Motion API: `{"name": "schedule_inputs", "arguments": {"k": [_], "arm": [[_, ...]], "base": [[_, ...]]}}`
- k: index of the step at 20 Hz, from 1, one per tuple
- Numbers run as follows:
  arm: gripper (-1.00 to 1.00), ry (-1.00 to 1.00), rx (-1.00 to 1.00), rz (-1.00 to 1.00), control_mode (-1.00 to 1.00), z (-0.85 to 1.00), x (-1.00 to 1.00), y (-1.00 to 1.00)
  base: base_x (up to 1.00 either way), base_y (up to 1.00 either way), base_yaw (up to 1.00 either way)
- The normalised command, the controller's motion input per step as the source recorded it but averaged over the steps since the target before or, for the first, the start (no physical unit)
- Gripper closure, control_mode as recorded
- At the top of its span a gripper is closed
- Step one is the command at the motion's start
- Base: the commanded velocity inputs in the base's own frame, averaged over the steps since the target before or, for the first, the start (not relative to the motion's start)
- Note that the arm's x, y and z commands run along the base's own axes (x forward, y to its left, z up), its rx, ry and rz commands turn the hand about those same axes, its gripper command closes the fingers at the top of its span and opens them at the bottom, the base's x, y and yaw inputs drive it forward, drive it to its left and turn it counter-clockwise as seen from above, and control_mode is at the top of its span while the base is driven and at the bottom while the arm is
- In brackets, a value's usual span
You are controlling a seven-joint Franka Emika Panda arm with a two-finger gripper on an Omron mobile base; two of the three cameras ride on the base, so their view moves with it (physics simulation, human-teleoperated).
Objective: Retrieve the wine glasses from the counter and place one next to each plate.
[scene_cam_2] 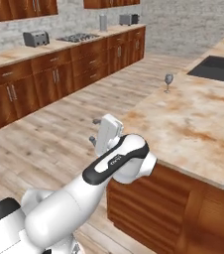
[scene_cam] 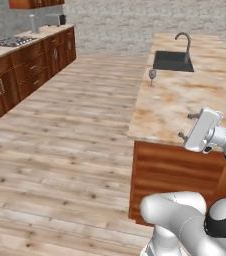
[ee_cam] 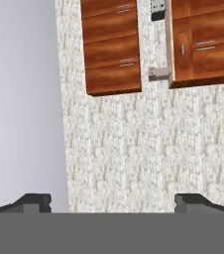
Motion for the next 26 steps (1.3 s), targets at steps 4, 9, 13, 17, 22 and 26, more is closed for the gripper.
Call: {"name": "schedule_inputs", "arguments": {"k": [4, 9, 13, 17, 22, 26], "arm": [[-1.00, 0.00, 0.00, 0.00, 1.00, 0.00, 0.00, 0.00], [-1.00, 0.00, 0.00, 0.00, 1.00, 0.00, 0.00, 0.00], [-1.00, 0.00, 0.00, 0.00, 1.00, 0.00, 0.00, 0.00], [-1.00, 0.00, 0.00, 0.00, 1.00, 0.00, 0.00, 0.00], [-1.00, 0.00, 0.00, 0.00, 1.00, 0.00, 0.00, 0.00], [-1.00, 0.00, 0.00, 0.00, 1.00, 0.00, 0.00, 0.00]], "base": [[0.29, 1.00, -0.42], [0.30, 1.00, -0.42], [0.31, 1.00, -0.41], [0.37, 1.00, -0.43], [0.60, 1.00, -0.44], [0.78, 1.00, -0.44]]}}
